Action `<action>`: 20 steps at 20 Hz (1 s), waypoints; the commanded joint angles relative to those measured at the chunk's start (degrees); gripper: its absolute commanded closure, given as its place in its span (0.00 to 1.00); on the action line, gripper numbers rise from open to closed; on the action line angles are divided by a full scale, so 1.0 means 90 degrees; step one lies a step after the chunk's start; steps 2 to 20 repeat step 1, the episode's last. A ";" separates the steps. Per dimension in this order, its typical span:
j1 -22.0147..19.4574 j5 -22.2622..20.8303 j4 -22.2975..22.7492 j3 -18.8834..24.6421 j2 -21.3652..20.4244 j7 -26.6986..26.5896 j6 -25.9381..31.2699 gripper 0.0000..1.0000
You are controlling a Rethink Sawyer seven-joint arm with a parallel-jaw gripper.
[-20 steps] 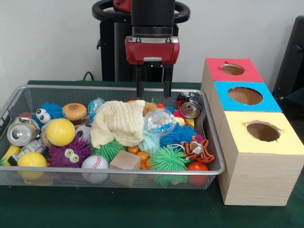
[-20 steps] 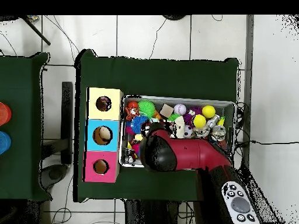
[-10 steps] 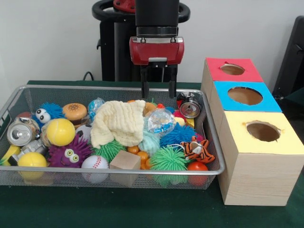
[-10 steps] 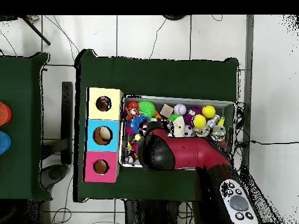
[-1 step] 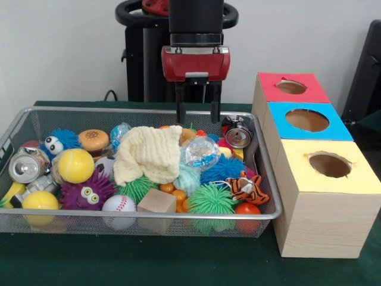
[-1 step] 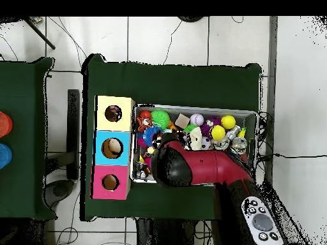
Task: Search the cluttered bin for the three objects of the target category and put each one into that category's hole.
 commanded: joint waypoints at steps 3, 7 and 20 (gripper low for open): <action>-0.0173 -0.0352 0.0207 0.0418 0.0147 0.0133 -0.0023 0.00; -0.0173 -0.0352 0.0207 0.0418 0.0147 0.0133 -0.0023 0.00; -0.0173 -0.0352 0.0207 0.0418 0.0147 0.0133 -0.0023 0.00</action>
